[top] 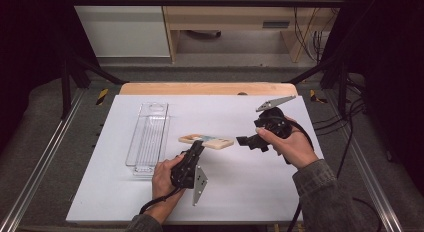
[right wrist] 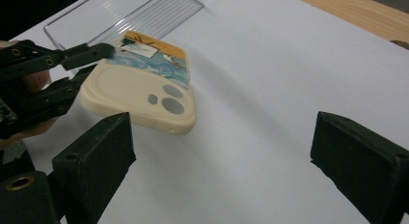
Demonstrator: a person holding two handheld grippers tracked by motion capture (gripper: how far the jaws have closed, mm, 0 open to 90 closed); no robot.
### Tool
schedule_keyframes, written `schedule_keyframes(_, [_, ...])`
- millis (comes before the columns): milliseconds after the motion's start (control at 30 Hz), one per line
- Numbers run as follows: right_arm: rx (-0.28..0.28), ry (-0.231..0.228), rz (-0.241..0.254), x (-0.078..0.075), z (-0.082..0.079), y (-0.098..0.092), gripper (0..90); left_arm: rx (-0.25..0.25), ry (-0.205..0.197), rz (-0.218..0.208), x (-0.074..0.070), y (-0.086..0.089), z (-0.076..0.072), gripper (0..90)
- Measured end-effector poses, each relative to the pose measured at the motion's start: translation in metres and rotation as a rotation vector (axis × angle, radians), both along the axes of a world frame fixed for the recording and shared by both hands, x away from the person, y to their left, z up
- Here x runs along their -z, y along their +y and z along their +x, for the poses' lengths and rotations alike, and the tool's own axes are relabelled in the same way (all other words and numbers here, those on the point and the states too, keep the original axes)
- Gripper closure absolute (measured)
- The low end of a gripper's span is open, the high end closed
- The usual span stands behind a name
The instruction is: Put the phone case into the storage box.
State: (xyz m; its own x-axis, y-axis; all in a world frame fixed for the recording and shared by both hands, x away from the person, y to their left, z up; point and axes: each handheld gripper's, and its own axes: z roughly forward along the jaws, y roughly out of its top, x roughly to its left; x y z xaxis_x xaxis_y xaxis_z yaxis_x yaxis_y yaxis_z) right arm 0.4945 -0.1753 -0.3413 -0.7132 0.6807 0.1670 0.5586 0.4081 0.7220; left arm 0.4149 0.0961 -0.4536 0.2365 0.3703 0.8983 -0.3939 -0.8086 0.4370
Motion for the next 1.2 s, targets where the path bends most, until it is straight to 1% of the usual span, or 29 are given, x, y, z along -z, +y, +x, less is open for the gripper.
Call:
schedule_keyframes(133, [0.037,-0.042,-0.001,0.003,-0.001,-0.003,9.5,0.0,0.002,-0.007,-0.002,0.001,0.0,81.9])
schedule_keyframes(233, [0.066,-0.089,0.02,0.006,-0.003,-0.006,11.7,0.003,0.006,-0.025,-0.004,0.003,0.002,81.9])
schedule_keyframes(400, [0.116,-0.185,0.036,0.014,-0.007,-0.009,12.2,0.003,0.005,-0.031,-0.007,0.005,0.002,81.9])
schedule_keyframes(500, [0.148,-0.216,0.055,0.022,-0.011,-0.013,12.1,0.002,0.005,-0.037,-0.009,0.006,0.001,82.0])
schedule_keyframes(600, [0.172,-0.227,0.074,0.03,-0.014,-0.017,11.0,0.005,0.006,-0.051,-0.011,0.008,0.002,82.0])
schedule_keyframes(700, [0.195,-0.253,0.095,0.04,-0.02,-0.021,10.4,0.006,0.013,-0.07,-0.014,0.009,0.002,82.0])
schedule_keyframes(800, [0.2,-0.27,0.104,0.047,-0.024,-0.024,11.4,0.01,0.022,-0.09,-0.019,0.01,0.002,82.0])
schedule_keyframes(933, [0.222,-0.294,0.113,0.058,-0.031,-0.029,11.2,0.016,0.033,-0.111,-0.026,0.013,0.002,82.0])
schedule_keyframes(967, [0.228,-0.296,0.115,0.06,-0.032,-0.031,10.8,0.016,0.039,-0.12,-0.028,0.014,0.001,82.0])
schedule_keyframes(1067, [0.252,-0.315,0.118,0.065,-0.038,-0.035,10.8,0.022,0.068,-0.177,-0.036,0.017,0.002,82.0])
schedule_keyframes(1100, [0.261,-0.323,0.121,0.067,-0.04,-0.036,10.9,0.022,0.071,-0.186,-0.038,0.018,0.003,82.0])
schedule_keyframes(1200, [0.277,-0.362,0.125,0.072,-0.047,-0.038,10.4,0.018,0.07,-0.18,-0.045,0.022,0.005,82.0])
